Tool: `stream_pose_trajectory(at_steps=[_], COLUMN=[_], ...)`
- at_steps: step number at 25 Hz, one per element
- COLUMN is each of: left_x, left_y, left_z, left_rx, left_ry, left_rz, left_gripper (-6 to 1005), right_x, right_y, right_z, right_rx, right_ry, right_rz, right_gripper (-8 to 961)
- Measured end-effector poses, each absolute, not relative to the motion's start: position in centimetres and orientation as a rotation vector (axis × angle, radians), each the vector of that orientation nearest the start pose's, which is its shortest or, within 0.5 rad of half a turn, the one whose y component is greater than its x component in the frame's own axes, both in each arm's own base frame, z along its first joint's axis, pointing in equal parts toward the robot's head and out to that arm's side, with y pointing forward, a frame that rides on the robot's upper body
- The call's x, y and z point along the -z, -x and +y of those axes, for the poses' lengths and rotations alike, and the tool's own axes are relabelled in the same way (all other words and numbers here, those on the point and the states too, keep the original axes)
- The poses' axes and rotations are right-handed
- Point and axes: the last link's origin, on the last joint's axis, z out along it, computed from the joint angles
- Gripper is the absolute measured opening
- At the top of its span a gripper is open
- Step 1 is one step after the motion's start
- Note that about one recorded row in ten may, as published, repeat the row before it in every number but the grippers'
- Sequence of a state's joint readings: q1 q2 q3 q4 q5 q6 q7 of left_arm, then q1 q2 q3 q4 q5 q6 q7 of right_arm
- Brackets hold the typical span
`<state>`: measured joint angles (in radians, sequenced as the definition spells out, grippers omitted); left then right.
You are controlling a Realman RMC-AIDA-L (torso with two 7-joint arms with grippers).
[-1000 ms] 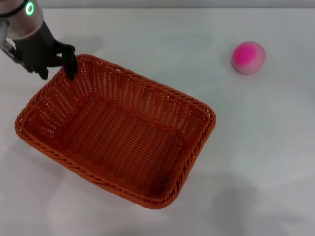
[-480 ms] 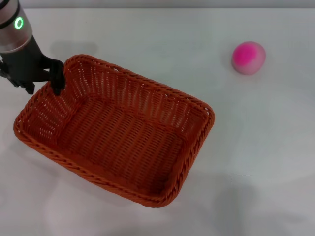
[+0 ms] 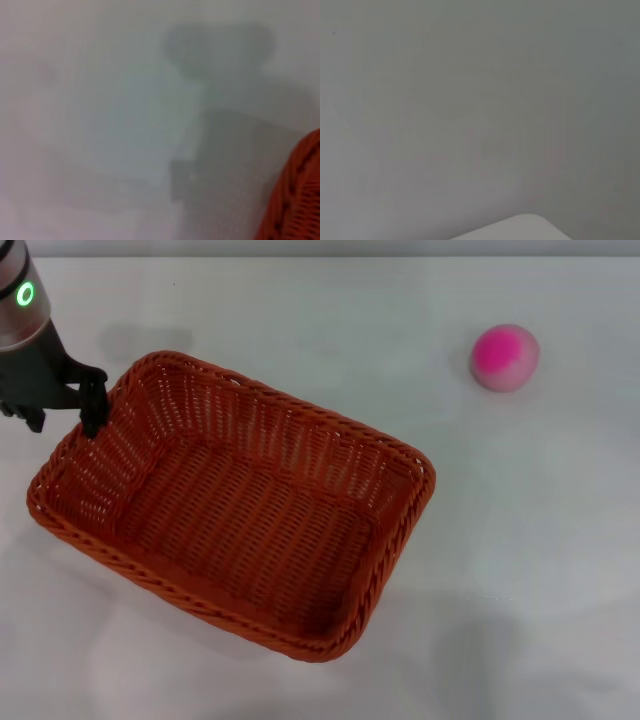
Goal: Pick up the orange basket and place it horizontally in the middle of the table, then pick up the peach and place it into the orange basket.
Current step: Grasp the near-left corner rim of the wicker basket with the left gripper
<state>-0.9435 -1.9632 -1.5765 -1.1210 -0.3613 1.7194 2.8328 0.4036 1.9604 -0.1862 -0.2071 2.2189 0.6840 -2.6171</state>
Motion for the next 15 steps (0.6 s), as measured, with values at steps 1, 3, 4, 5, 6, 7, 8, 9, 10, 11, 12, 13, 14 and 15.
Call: stream_pose_trajectory(at_steps=[1,3,4,5,6,7,8,9,10,11,12,13,14,15], left_x=[-1.9,-1.8,-1.8,-1.8,-1.8,-1.8,-1.8,-1.7,-1.7,-1.6,-1.4,-1.3,-0.8,-0.8], left_y=[14.7,14.7,14.8,14.8,14.7,14.6,14.6,14.4,14.3,14.2,13.9,13.6,13.0,13.0], left_z=[39.3,39.5,39.5,39.6,39.7,39.9,39.9,40.0,40.1,40.1,40.2,40.2,40.2,40.2], left_rx=[-0.739,-0.735,-0.73,-0.719,-0.707,-0.682,-0.682,-0.669,-0.659,-0.66,-0.66,-0.663,-0.667,-0.667], left_ry=[1.828,1.82,1.819,1.819,1.823,1.831,1.831,1.838,1.845,1.85,1.858,1.866,1.886,1.886], left_rz=[-1.459,-1.445,-1.442,-1.439,-1.435,-1.425,-1.425,-1.417,-1.408,-1.399,-1.383,-1.369,-1.338,-1.338], left_gripper=[531,531,532,532,533,533,533,534,534,570,606,642,690,738], right_x=[-12.4,-12.4,-12.5,-12.4,-12.4,-12.4,-12.4,-12.4,-12.4,-12.4,-12.4,-12.4,-12.4,-12.4], right_y=[-47.5,-47.5,-47.5,-47.4,-47.4,-47.4,-47.3,-47.3,-47.3,-47.3,-47.3,-47.3,-47.3,-47.3], right_z=[30.5,30.6,30.6,30.7,30.8,30.8,30.8,30.9,30.9,30.9,30.9,30.9,30.9,30.9], right_rx=[-0.404,-0.407,-0.408,-0.408,-0.409,-0.409,-0.409,-0.409,-0.409,-0.409,-0.409,-0.409,-0.409,-0.409], right_ry=[1.038,1.038,1.039,1.041,1.043,1.044,1.046,1.048,1.049,1.049,1.049,1.05,1.05,1.05], right_rz=[1.004,1.005,1.003,1.002,1.001,1.001,1.0,0.999,0.999,0.998,0.998,0.998,0.998,0.998], right_gripper=[848,848,847,847,847,847,847,847,847,847,847,847,846,846])
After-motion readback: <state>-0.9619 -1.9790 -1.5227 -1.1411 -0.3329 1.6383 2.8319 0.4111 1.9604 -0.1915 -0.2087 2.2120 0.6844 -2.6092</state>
